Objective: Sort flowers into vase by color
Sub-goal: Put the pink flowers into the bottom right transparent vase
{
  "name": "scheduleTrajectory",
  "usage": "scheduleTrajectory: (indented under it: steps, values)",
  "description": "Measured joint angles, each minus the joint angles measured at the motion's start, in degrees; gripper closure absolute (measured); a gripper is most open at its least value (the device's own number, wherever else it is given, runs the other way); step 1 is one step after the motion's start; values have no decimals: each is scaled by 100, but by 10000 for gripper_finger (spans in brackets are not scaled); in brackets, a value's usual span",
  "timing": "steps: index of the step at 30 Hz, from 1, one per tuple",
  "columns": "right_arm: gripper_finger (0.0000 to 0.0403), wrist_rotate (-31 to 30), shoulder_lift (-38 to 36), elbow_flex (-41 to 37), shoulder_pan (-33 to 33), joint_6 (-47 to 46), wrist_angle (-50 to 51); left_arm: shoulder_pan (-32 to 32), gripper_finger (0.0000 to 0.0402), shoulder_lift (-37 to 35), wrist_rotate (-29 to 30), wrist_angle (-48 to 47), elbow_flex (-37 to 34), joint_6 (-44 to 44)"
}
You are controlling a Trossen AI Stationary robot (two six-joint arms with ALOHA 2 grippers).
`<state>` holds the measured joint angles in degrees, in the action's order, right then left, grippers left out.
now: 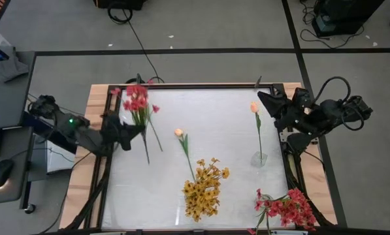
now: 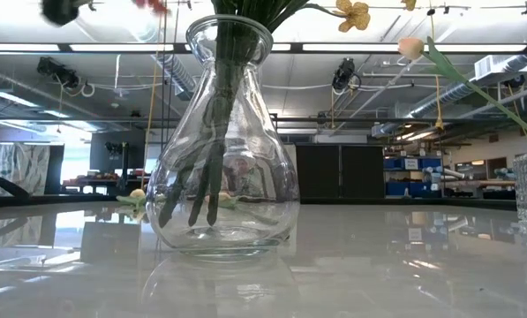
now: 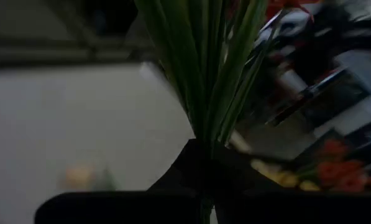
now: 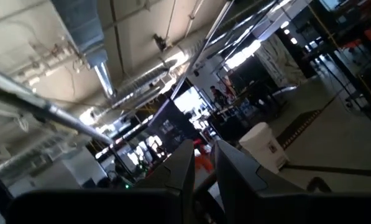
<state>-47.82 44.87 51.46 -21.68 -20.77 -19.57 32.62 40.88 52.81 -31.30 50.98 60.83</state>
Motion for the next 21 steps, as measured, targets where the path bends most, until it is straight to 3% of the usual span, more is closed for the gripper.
scheduleTrajectory:
  steps: [4, 10, 15, 21]
  values:
    - [328, -39, -3, 0, 23, -91, -305, -371, 381, -254, -306, 1551, 4, -1829]
    - [328, 92, -19, 0, 195, 1511, -1021, -822, 379, -439, -934, 3104, 10, -3396]
    - [328, 608, -9, 77, 534, 2527, -1283, -1177, 379, -426, -1359, 2838, 407, -4028]
    - [328, 2001, 485, 1281, 1190, 1700, 1054, -1891, 379, 187, -2202, 1340, 1512, -4367]
